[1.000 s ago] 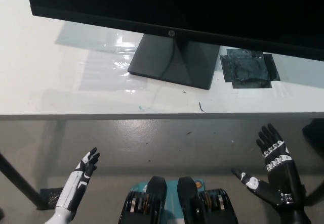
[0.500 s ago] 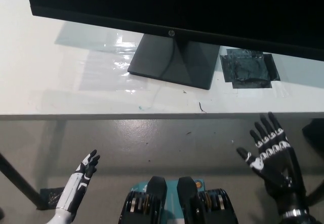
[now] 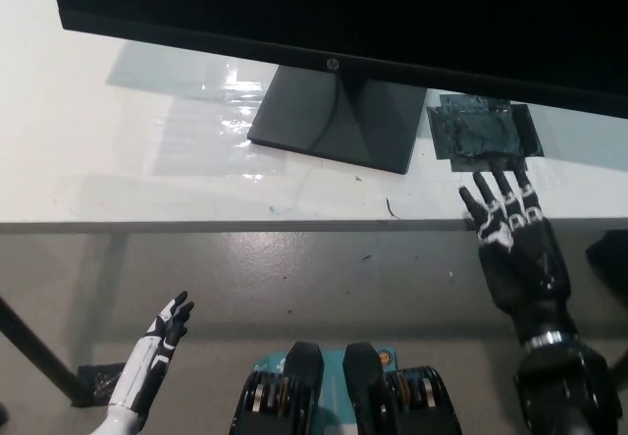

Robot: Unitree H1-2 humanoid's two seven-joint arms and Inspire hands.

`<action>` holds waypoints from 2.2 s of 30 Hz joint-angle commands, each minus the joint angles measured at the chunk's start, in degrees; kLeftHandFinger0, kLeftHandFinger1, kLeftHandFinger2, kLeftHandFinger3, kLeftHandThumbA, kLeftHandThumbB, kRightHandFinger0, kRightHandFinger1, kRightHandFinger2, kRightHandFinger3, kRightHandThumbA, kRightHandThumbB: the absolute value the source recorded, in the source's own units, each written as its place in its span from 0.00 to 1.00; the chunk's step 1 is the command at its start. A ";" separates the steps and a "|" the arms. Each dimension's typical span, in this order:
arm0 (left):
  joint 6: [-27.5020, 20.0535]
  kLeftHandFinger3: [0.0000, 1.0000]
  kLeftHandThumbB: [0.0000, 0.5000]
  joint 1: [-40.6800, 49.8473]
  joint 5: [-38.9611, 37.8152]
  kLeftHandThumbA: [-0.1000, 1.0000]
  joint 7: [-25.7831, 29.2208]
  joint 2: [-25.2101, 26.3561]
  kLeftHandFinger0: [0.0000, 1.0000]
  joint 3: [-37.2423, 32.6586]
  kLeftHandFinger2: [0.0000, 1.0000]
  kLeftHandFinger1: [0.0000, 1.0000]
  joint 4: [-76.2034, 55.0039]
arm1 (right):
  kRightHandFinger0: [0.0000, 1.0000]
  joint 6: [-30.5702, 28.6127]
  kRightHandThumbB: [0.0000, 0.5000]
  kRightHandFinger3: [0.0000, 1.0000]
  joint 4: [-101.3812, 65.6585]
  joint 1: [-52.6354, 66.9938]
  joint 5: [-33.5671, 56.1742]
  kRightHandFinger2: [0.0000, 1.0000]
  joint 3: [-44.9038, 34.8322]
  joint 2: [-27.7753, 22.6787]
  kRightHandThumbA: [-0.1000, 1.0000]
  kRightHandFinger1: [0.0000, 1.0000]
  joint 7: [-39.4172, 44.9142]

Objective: The monitor is being placed at the center of the desk and the robot uses its right hand to grab on the right side of the monitor and tilt the angle of the montior sideways.

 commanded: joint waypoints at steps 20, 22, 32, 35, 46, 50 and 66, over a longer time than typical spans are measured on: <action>-3.07 1.00 0.56 0.97 -0.17 1.00 0.40 0.73 1.00 -1.22 1.00 1.00 -2.36 | 1.00 12.99 0.65 1.00 24.96 -18.63 16.57 1.00 -17.41 5.09 1.00 1.00 8.76; -3.07 1.00 0.55 1.37 -0.22 1.00 0.45 0.75 1.00 -1.28 1.00 1.00 -2.52 | 1.00 12.51 0.64 1.00 27.14 -19.13 15.77 1.00 -17.94 5.06 1.00 1.00 9.67; -3.07 1.00 0.58 1.90 -0.33 1.00 0.46 0.69 1.00 -1.35 1.00 1.00 -2.81 | 1.00 8.87 0.69 1.00 41.96 -25.01 12.47 1.00 -21.59 3.27 1.00 1.00 14.05; -3.07 1.00 0.59 1.77 -0.25 1.00 0.52 0.70 1.00 -1.39 1.00 1.00 -2.64 | 1.00 8.77 0.68 1.00 42.93 -25.80 11.94 1.00 -22.25 3.12 1.00 1.00 14.44; -3.07 1.00 0.57 1.16 -0.90 1.00 -0.33 0.84 1.00 -1.31 1.00 1.00 -2.65 | 1.00 9.00 0.72 1.00 42.68 -32.32 10.64 1.00 -24.94 0.88 1.00 1.00 13.17; -3.07 1.00 0.57 1.07 -0.93 1.00 -0.46 0.90 1.00 -1.37 1.00 1.00 -2.62 | 1.00 8.56 0.70 1.00 42.12 -32.81 9.64 1.00 -25.12 0.77 1.00 1.00 13.08; -3.07 1.00 0.51 0.79 -0.24 1.00 0.00 1.24 1.00 -1.58 1.00 1.00 -2.60 | 1.00 6.98 0.66 1.00 47.11 -39.52 7.35 1.00 -27.02 -1.36 1.00 1.00 13.27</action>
